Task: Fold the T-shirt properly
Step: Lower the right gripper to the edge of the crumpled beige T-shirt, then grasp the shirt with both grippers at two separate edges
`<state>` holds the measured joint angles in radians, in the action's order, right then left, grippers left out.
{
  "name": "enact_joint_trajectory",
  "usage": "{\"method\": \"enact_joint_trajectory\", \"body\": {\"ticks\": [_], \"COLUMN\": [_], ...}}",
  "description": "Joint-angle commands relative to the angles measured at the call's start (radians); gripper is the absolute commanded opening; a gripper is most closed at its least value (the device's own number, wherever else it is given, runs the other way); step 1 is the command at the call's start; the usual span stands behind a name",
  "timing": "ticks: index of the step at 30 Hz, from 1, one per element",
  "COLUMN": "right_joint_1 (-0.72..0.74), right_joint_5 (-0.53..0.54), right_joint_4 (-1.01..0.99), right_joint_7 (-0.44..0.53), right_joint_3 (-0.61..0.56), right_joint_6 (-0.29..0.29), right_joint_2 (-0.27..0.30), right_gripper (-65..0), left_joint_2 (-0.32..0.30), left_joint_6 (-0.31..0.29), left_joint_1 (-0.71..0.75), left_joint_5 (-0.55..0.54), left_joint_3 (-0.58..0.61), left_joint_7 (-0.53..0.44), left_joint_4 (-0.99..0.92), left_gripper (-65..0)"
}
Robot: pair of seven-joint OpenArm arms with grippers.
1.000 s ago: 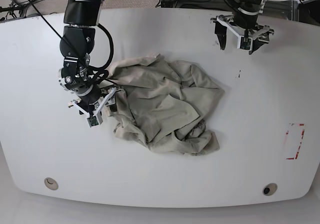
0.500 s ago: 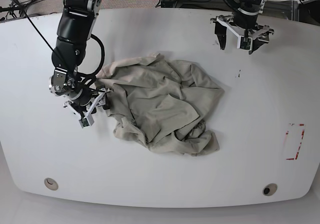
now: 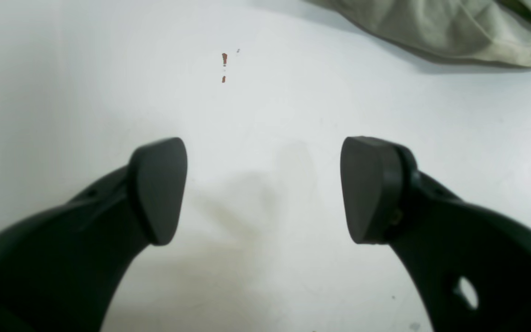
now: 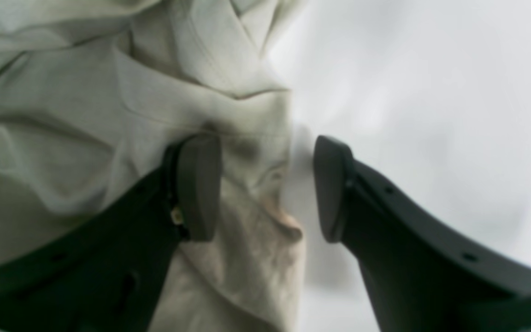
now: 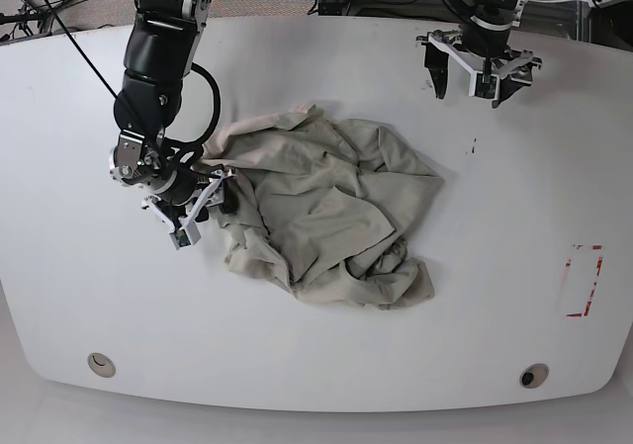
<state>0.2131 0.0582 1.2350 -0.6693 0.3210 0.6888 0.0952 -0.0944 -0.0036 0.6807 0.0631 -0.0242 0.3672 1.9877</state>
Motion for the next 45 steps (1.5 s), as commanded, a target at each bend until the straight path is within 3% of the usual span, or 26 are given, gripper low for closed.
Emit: {"method": "enact_joint_trajectory", "body": {"ticks": [1, 9, 13, 15, 18, 22, 31, 35, 45], "right_joint_1": [0.015, -0.002, -0.004, -0.005, -0.007, -0.014, -0.099, -0.105, -0.149], "right_joint_5": [0.009, 0.009, 0.009, 0.006, 0.006, 0.007, -0.001, -0.001, -0.002], "right_joint_4": [0.012, -0.005, -0.005, -0.005, -0.002, 0.042, 0.277, 0.335, 0.463], "right_joint_7": [0.003, 0.004, 0.004, 0.004, 0.004, 0.001, -0.019, -0.060, -0.066], "right_joint_3": [-0.001, -0.006, -0.006, -0.006, -0.006, -0.004, -0.006, -0.006, -0.001], "right_joint_6": [0.009, 0.009, 0.009, 0.009, 0.009, 0.009, 0.009, 0.009, 0.009], "right_joint_2": [-0.008, -0.018, -0.019, -0.019, -0.019, -0.019, -0.019, -0.019, -0.015], "right_gripper": [-33.8, -35.7, -51.5, -64.4, -65.0, -65.0, -65.0, -65.0, -65.0], "left_joint_2": [-0.003, -0.005, -0.005, -0.005, -0.005, -0.006, -0.038, -0.032, -0.008], "left_joint_6": [0.003, 0.003, 0.003, 0.003, 0.001, 0.001, 0.003, 0.003, 0.000], "left_joint_1": [0.003, 0.003, -0.002, -0.009, -0.013, -0.048, -0.215, -0.286, -0.399], "left_joint_5": [-0.001, -0.003, -0.003, -0.004, -0.012, -0.122, -0.409, -0.421, -0.428], "left_joint_3": [-0.001, -0.001, 0.000, 0.000, 0.004, 0.004, -0.003, -0.003, 0.005], "left_joint_7": [-0.023, -0.023, -0.023, -0.023, -0.023, -0.015, 0.177, 0.223, 0.224], "left_joint_4": [0.017, 0.017, 0.017, 0.017, 0.015, 0.014, 0.008, -0.037, -0.216], "left_gripper": [-16.5, -16.5, -16.5, -16.5, -16.5, -16.3, -16.1, -16.0, -15.8]}}
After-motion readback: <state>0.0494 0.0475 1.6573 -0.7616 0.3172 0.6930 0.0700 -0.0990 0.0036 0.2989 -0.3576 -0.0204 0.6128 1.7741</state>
